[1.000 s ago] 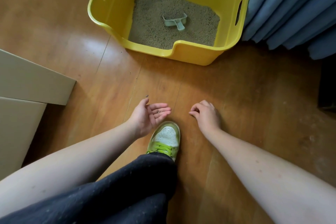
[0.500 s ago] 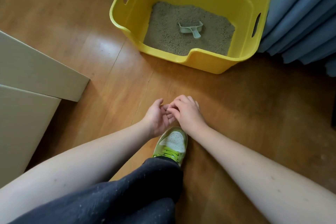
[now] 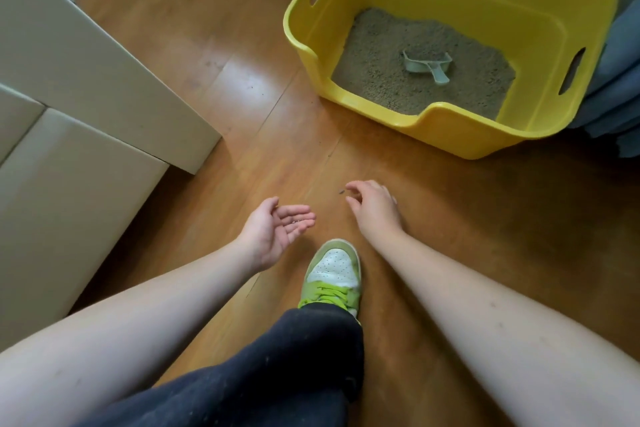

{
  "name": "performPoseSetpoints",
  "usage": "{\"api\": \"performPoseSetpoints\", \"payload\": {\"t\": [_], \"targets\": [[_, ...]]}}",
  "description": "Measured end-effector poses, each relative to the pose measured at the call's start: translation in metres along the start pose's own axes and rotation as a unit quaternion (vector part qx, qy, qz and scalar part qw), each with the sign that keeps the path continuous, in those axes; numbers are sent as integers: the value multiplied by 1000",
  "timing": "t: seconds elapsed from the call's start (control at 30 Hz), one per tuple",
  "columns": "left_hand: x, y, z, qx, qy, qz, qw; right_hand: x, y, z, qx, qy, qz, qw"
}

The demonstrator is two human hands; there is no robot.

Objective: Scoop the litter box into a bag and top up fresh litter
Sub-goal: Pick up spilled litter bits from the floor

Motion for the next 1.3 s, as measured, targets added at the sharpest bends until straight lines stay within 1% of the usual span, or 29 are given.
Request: {"api": "performPoseSetpoints", "payload": {"t": [0.1, 0.23, 0.33, 0.43, 0.53, 0.63, 0.7, 0.8, 0.87, 0.93, 1.0, 1.07, 1.2, 1.3], "targets": [[3, -4, -1, 10, -4, -7, 1000, -15, -3, 8, 15, -27, -42, 999], [11, -2, 1, 10, -6, -22, 1000, -20, -5, 20, -4, -3, -49, 999], [15, -1, 1, 13, -1, -31, 999, -21, -5, 24, -20, 2, -48, 999], [14, -3, 1, 16, 0, -27, 1000, -17, -5, 25, -30, 12, -22, 999], [3, -6, 4, 20, -5, -18, 1000, -10, -9, 23, -22, 9, 16, 1000], [-11, -7, 5, 24, -11, -17, 1000, 2, -2, 19, -45, 19, 41, 998], [-21, -7, 6, 25, -19, -17, 999, 9, -1, 15, -45, 25, 61, 997], [-36, -8, 8, 24, -32, -16, 999, 11, -17, 6, -12, -2, 102, 995], [-45, -8, 9, 21, -38, -23, 999, 11, -35, -2, 30, -29, 128, 991], [-52, -9, 10, 17, -35, -40, 998, 13, -51, -9, 82, -41, 120, 989], [-56, -9, 11, 13, -29, -50, 998, 20, -60, -13, 119, -30, 92, 988], [-59, -10, 11, 14, -29, -47, 998, 27, -60, -11, 122, -8, 86, 989], [-61, -8, 10, 10, -42, 8, 999, 44, -37, 4, 63, 53, 93, 992], [-55, -2, 12, 5, -37, 13, 999, 51, -13, 18, 17, 86, 86, 992]]}}
Point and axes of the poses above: each hand's wrist, its own z-axis towards the middle knuckle, its own x-axis out of the back of the hand, y = z × x, the point moved 10 cm from there along z, towards the middle knuckle, and after that the axes turned 8 degrees about y, right-handed, at the moved point
